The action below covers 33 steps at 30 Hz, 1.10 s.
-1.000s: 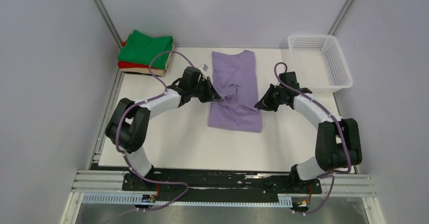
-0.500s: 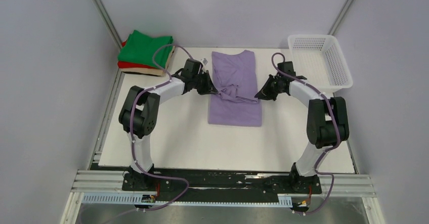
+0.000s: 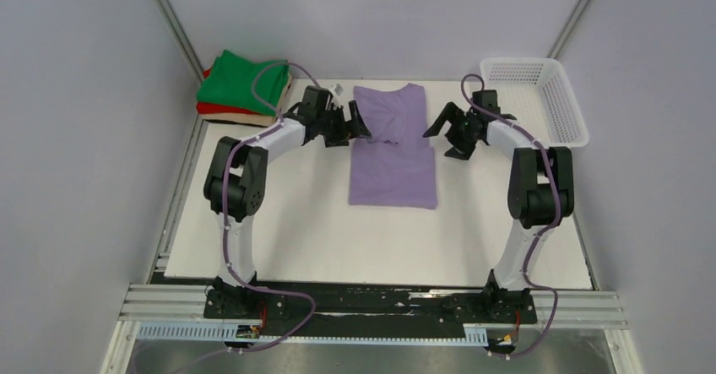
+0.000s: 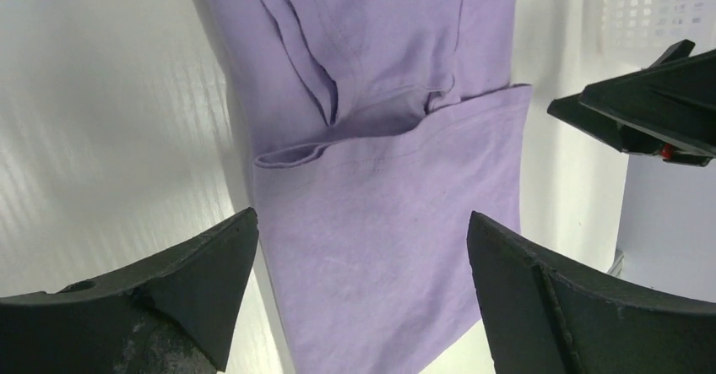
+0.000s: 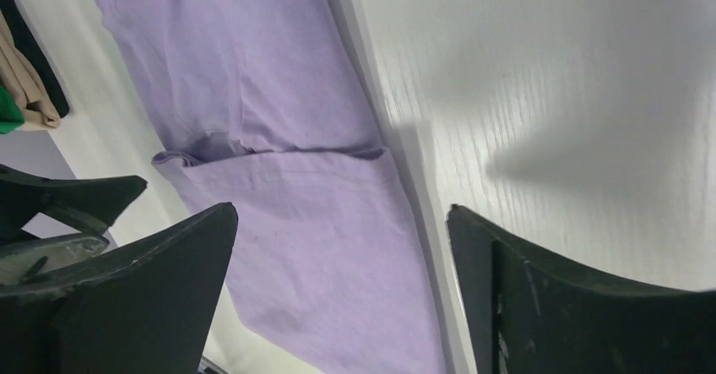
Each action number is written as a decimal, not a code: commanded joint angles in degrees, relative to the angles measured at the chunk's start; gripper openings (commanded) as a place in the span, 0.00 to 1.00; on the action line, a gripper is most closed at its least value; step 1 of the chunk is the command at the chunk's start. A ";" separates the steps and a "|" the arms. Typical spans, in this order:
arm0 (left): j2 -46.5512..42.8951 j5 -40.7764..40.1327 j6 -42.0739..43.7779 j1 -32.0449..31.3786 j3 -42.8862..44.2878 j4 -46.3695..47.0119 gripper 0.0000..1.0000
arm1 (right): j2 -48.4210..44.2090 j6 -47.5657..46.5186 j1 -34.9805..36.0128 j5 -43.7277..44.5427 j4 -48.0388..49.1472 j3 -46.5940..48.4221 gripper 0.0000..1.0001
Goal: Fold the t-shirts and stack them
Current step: Fold the folded rectangular tshirt in 1/3 of the way, then grab one side of the 2/3 rectangular tshirt with both arms
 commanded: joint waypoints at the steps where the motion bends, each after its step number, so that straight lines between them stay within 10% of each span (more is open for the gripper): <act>1: -10.02 -1.37 1.97 0.27 -2.19 -1.41 1.00 | -10.21 -3.40 0.00 1.19 1.34 -5.74 1.00; 16: -25.30 -8.78 -1.54 -8.01 -29.59 -3.31 0.98 | -31.82 -3.36 2.84 -1.73 0.91 -34.81 0.98; 24: -20.70 -9.07 -2.91 -9.58 -30.88 -1.92 0.75 | -27.21 -2.44 4.50 1.96 3.24 -34.98 0.59; 33: -15.31 -8.03 -2.85 -10.84 -30.39 -0.58 0.50 | -23.58 -1.48 6.84 3.20 5.05 -36.32 0.39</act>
